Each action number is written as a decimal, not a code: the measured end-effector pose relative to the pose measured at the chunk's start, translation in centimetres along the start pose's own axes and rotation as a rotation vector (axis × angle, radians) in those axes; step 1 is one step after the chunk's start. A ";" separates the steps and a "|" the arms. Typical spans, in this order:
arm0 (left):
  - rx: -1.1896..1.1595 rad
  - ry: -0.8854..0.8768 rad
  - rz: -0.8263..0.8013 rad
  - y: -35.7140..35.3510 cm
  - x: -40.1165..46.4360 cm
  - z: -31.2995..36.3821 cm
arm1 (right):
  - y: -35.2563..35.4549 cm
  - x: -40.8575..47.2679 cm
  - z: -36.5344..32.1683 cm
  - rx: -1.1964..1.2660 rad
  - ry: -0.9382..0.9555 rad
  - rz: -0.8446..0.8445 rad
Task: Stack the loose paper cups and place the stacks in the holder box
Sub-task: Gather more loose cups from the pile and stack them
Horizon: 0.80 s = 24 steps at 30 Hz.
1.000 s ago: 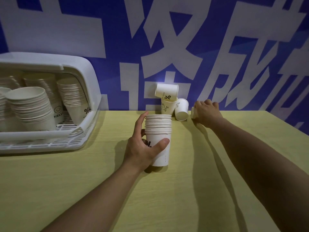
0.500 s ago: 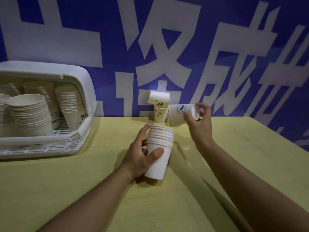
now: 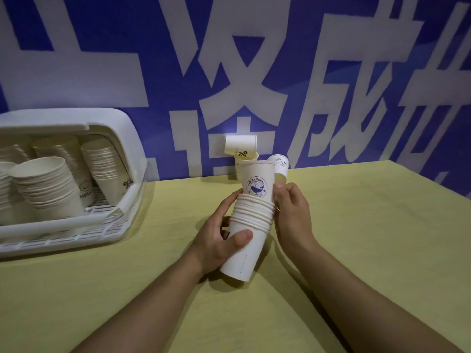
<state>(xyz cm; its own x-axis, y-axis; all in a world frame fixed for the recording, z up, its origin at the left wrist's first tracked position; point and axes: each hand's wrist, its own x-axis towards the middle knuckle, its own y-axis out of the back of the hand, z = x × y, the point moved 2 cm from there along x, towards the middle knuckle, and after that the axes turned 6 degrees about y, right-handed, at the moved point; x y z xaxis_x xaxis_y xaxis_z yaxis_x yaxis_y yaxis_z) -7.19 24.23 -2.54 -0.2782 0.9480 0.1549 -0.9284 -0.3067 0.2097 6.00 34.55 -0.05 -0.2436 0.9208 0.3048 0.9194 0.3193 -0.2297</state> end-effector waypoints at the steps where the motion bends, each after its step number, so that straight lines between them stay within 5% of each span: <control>1: -0.004 0.003 0.000 0.0 0.0 0.0 | 0.0 0.0 0.0 -0.012 0.021 -0.017; 17: 0.002 -0.029 0.175 0.3 0.2 -0.2 | -0.3 -1.3 -0.1 -0.188 0.113 -0.211; 24: -0.109 -0.005 0.223 0.7 0.5 -0.1 | 0.3 4.3 1.6 -0.640 0.179 0.017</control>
<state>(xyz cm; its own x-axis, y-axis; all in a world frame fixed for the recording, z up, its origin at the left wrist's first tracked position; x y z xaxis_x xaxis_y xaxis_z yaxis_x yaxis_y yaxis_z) -8.02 24.49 -2.40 -0.4787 0.8571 0.1904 -0.8651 -0.4975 0.0647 4.69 38.95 -0.32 -0.2236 0.8555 0.4670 0.9380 0.0586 0.3417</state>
